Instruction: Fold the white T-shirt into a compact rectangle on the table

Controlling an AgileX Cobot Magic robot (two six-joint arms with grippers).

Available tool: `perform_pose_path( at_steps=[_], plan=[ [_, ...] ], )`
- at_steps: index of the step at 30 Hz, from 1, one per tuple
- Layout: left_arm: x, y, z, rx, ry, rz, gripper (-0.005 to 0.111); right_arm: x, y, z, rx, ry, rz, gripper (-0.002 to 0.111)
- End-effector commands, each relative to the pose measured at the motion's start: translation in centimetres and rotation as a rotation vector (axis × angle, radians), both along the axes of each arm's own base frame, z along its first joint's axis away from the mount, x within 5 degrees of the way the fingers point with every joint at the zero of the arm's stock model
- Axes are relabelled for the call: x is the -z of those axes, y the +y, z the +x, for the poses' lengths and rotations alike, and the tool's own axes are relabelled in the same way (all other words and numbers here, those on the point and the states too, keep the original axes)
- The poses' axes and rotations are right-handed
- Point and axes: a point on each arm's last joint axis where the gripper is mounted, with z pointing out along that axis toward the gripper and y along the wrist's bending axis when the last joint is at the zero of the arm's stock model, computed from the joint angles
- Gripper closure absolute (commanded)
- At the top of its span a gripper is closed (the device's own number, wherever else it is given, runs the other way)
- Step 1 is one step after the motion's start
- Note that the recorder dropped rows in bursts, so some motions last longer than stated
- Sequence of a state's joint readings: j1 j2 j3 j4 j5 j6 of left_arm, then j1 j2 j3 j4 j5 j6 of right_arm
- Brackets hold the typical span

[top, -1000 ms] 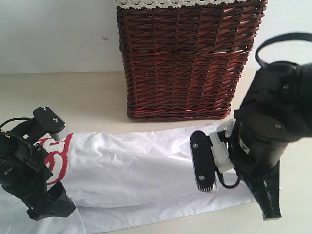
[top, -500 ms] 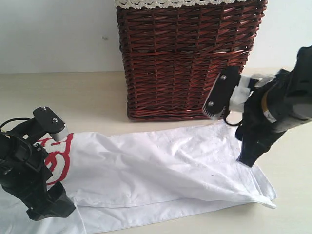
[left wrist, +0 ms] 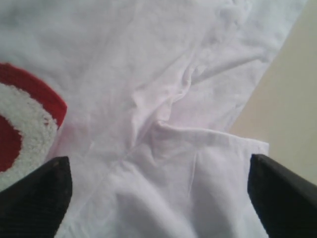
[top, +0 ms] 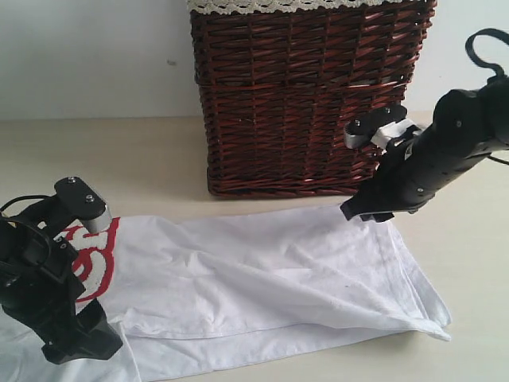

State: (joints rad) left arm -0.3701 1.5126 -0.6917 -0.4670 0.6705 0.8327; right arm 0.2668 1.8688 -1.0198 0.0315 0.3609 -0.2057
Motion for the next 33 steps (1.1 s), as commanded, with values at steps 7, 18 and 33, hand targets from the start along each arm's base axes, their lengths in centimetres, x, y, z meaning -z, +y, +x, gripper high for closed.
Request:
perform_pose_path(
  at_steps=[7,18,33],
  plan=[
    [0.1,-0.1,-0.1,-0.004,0.011,-0.005,0.015,4.4,-1.3,1.8,0.093,0.005,0.015,0.063],
    [0.1,-0.1,-0.1,-0.004,0.011,-0.005,0.015,1.1,-1.3,1.7,0.082,-0.072,0.030,0.093],
    [0.1,-0.1,-0.4,0.001,0.037,-0.008,0.015,1.9,-1.3,1.6,0.096,-0.037,0.033,0.060]
  ],
)
